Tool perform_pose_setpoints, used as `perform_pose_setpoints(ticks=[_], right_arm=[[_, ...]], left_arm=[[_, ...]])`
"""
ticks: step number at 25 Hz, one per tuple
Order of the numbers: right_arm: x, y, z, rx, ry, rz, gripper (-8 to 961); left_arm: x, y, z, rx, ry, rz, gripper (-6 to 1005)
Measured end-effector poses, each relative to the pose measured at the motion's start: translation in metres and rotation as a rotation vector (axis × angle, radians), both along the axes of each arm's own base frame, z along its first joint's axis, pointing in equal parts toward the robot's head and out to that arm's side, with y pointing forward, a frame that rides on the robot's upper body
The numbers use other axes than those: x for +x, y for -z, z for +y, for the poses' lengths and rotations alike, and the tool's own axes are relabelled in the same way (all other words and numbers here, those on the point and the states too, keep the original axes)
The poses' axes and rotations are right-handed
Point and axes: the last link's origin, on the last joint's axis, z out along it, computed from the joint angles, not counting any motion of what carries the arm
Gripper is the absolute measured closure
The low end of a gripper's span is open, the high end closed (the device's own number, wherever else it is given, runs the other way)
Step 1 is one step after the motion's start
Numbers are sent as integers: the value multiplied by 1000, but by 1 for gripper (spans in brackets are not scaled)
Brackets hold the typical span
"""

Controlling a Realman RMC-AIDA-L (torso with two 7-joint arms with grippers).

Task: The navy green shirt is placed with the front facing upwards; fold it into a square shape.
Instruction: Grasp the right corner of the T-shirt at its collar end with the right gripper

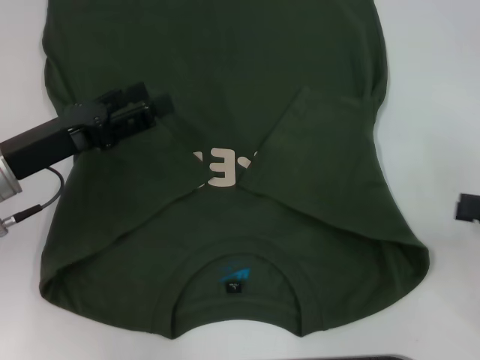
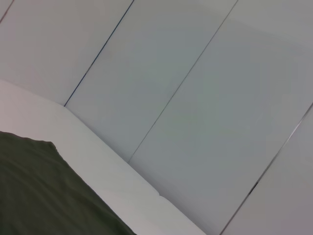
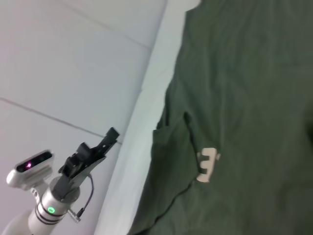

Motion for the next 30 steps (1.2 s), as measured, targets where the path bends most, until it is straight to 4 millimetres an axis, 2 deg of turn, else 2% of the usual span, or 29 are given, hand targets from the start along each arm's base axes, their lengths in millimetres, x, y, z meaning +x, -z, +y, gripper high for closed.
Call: perform_pose_setpoints(ticks=[5, 9, 21, 30], right_arm=[[10, -7, -19, -25, 71, -11, 41], [12, -2, -23, -79, 112, -8, 43], [17, 3, -12, -151, 206, -60, 51], [11, 18, 3, -206, 193, -104, 56]], left_arm=[[1, 0, 0, -2, 5, -1, 115], [2, 0, 1, -2, 8, -2, 114], [1, 1, 1, -2, -1, -1, 114], [0, 2, 0, -4, -6, -2, 114]])
